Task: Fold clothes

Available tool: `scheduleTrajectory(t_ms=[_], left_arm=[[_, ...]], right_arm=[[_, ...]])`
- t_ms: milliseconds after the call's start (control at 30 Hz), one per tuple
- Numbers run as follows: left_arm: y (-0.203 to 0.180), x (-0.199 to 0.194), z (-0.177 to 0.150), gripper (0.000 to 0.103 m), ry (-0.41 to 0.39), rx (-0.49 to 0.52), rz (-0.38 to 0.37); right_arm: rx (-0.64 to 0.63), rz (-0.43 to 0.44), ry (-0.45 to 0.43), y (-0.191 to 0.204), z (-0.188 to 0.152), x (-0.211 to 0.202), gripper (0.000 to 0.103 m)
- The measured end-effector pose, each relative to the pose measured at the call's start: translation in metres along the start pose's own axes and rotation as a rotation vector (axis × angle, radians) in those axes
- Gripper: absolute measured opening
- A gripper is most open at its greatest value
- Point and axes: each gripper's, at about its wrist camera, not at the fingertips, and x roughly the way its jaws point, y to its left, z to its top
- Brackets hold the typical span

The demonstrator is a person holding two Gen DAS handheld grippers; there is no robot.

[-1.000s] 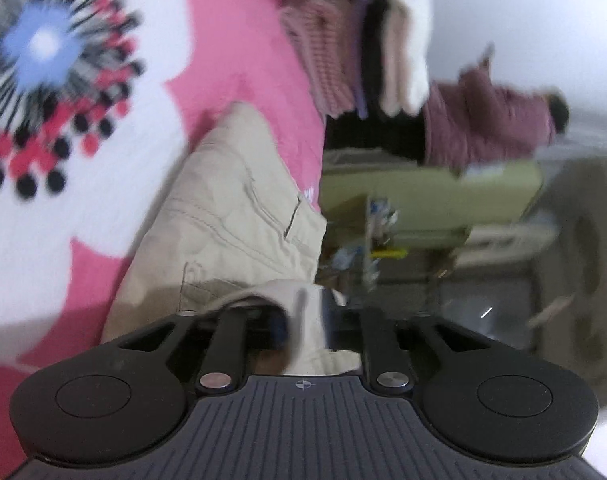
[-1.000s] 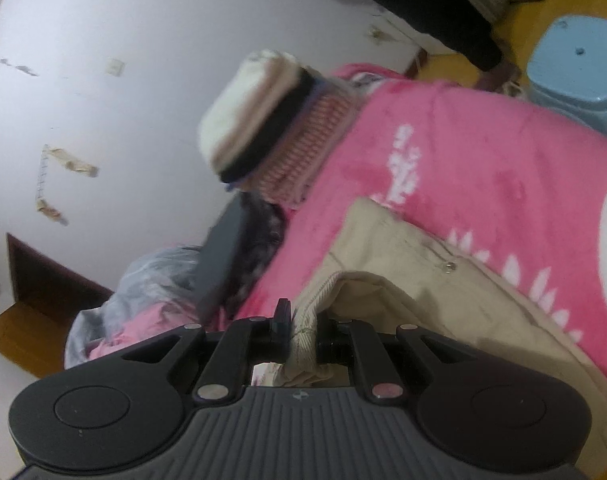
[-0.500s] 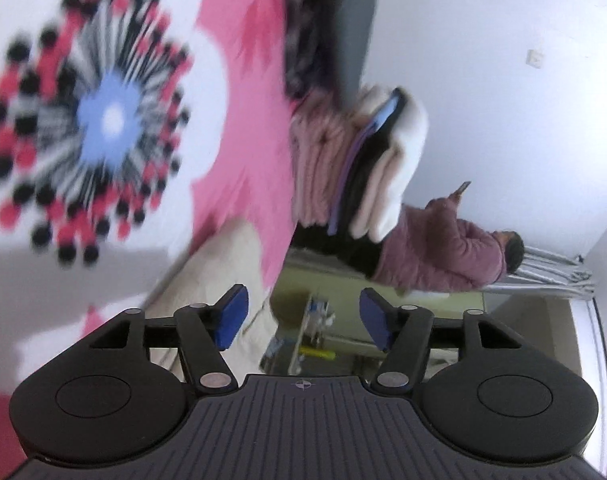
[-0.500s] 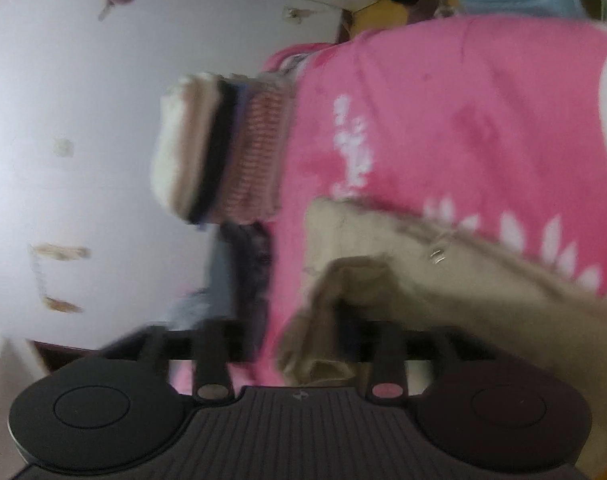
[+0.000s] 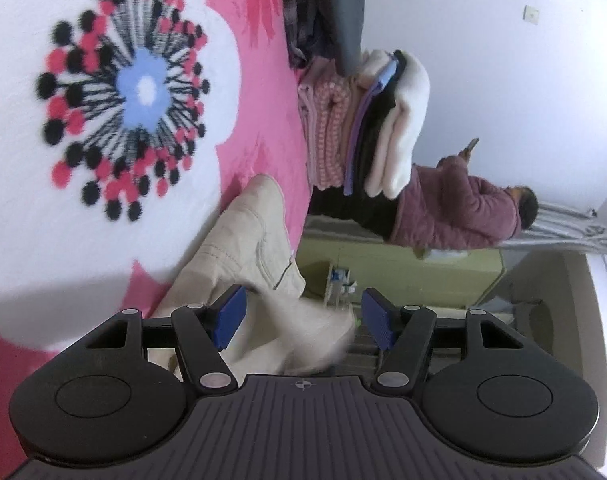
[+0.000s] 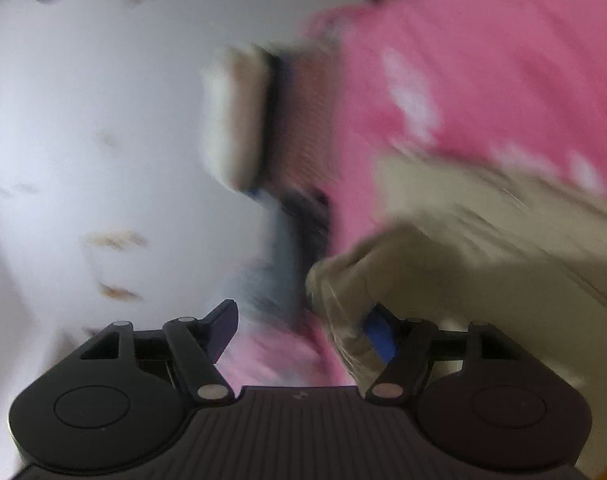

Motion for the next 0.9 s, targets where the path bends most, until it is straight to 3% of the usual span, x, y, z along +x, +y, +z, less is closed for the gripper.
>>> scheduleTrajectory(t_ms=[100,233,367,500,633,733,833,900], left_arm=[[0.005,-0.002,-0.002,0.064,0.016,0.01,0.047],[0.004,-0.013,-0.005,0.064,0.055,0.06,0.099],[-0.006,-0.031,-0.018,0.064,0.151,0.155,0.152],[-0.015,-0.051,-0.047,0.064,0.291,0.272,0.235],[-0.008,-0.064,-0.091,0.066,0.441,0.366,0.308],[0.002,-0.077,-0.125,0.066,0.521,0.432,0.363],[0.014,-0.084,-0.151,0.066,0.579,0.466,0.376],[0.026,-0.085,-0.163,0.066,0.571,0.465,0.389]], right_arm=[[-0.001,-0.01,-0.079,0.004,0.007,-0.004,0.074],[-0.02,-0.037,0.029,0.005,0.002,-0.03,0.075],[0.037,0.074,0.151,0.005,-0.02,-0.105,0.076],[0.099,0.08,0.136,-0.005,-0.062,-0.203,0.079],[0.176,-0.057,0.071,-0.037,-0.105,-0.288,0.08],[0.146,-0.2,0.029,-0.05,-0.131,-0.328,0.08],[0.074,-0.3,0.005,-0.057,-0.143,-0.342,0.078],[0.023,-0.329,-0.011,-0.059,-0.14,-0.334,0.074]])
